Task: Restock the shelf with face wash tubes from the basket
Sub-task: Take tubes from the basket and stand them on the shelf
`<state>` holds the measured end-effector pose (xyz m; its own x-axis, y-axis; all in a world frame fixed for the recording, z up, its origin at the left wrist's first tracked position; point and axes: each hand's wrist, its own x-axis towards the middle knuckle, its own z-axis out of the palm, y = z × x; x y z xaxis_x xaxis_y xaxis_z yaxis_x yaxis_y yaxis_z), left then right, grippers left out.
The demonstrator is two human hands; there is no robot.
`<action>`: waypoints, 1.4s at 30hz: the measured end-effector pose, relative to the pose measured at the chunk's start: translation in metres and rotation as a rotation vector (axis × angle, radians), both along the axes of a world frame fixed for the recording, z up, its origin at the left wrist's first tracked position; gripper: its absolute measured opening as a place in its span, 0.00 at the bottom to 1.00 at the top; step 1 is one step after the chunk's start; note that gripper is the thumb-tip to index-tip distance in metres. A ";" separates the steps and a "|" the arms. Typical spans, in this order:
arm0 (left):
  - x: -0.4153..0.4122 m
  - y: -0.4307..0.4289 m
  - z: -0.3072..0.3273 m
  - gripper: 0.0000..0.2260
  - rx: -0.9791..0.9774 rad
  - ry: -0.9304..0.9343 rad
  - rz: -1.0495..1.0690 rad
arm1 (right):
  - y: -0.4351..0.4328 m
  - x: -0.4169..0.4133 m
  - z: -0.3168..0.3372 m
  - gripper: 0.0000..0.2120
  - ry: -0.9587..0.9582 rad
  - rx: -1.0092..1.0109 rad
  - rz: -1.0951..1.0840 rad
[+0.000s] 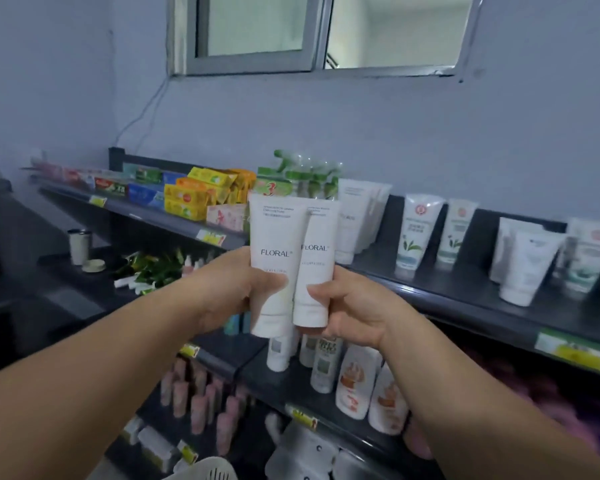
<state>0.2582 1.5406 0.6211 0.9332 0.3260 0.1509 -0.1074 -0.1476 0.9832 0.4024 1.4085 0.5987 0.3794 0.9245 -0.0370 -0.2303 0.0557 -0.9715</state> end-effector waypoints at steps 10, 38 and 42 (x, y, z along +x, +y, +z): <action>0.087 -0.097 0.041 0.11 0.051 -0.041 -0.021 | -0.112 0.072 0.033 0.25 -0.108 0.088 -0.137; 0.246 -0.264 0.061 0.15 0.052 -0.082 -0.126 | -0.340 0.183 0.055 0.19 -0.206 0.083 -0.625; 0.248 -0.249 0.058 0.15 0.069 -0.061 -0.052 | -0.345 0.189 0.055 0.19 -0.208 0.070 -0.651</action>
